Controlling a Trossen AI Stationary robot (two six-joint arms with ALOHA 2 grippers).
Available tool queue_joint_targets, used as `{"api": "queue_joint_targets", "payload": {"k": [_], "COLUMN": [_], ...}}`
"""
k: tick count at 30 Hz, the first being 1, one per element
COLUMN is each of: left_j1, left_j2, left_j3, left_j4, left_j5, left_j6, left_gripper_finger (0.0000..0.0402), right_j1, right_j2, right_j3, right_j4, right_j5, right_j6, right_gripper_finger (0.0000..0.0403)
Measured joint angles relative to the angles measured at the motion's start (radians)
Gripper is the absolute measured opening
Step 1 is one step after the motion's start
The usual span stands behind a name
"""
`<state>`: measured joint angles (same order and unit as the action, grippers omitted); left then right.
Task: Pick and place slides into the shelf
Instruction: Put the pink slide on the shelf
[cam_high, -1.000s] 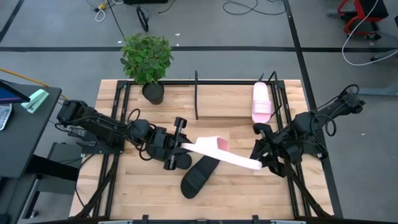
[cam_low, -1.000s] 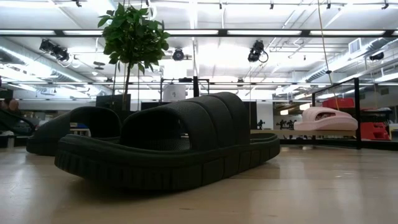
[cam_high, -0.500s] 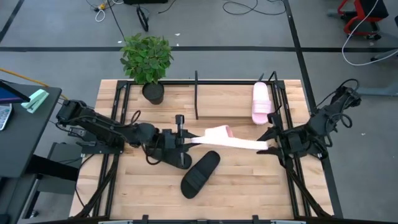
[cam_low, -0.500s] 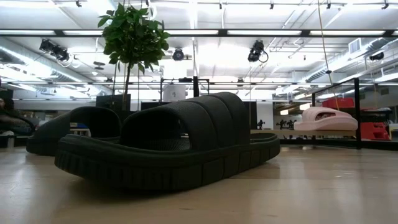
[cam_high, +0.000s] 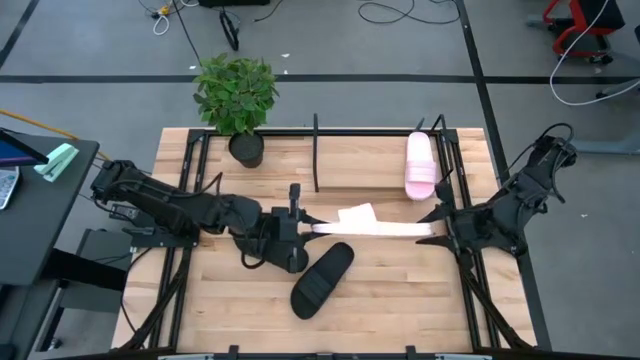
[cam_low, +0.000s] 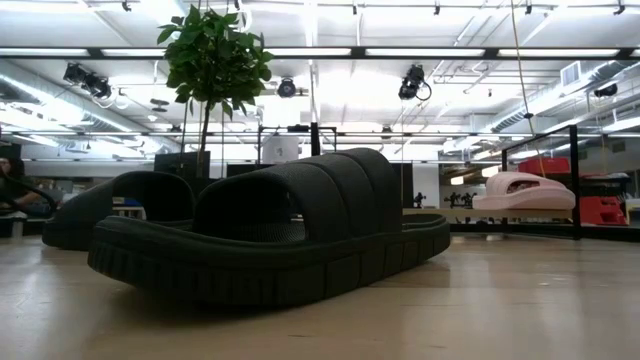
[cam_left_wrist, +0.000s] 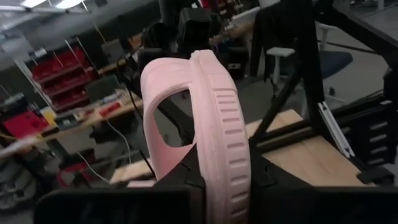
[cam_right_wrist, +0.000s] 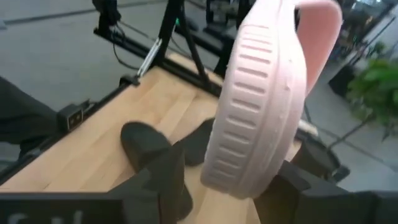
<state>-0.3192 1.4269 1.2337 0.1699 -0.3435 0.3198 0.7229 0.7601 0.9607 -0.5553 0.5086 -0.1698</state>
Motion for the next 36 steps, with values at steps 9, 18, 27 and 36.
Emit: {"api": "queue_joint_targets", "payload": {"k": [9, 18, 27, 36], "left_j1": [0.0, 0.084, 0.114, 0.151], "left_j2": [-0.001, 0.005, 0.212, 0.581], "left_j3": [0.021, 0.042, 0.374, 0.855], "left_j4": [-0.086, -0.08, -0.333, -0.66], "left_j5": [-0.023, -0.052, -0.208, -0.443], "left_j6": [-0.046, -0.026, 0.011, 0.06], "left_gripper_finger": [0.0041, 0.0043, 0.0042, 0.0041], "right_j1": [0.0, 0.0, 0.001, 0.018], "right_j2": [-0.001, 0.03, 0.136, 0.226], "right_j3": [0.0, -0.001, -0.001, -0.001], "right_j4": [-0.269, -0.558, -0.656, -0.684], "right_j5": [0.013, 0.036, 0.008, -0.08], "right_j6": [0.287, 0.619, 0.738, 0.871], "right_gripper_finger": [0.0208, 0.0217, 0.0217, 0.0217]}}
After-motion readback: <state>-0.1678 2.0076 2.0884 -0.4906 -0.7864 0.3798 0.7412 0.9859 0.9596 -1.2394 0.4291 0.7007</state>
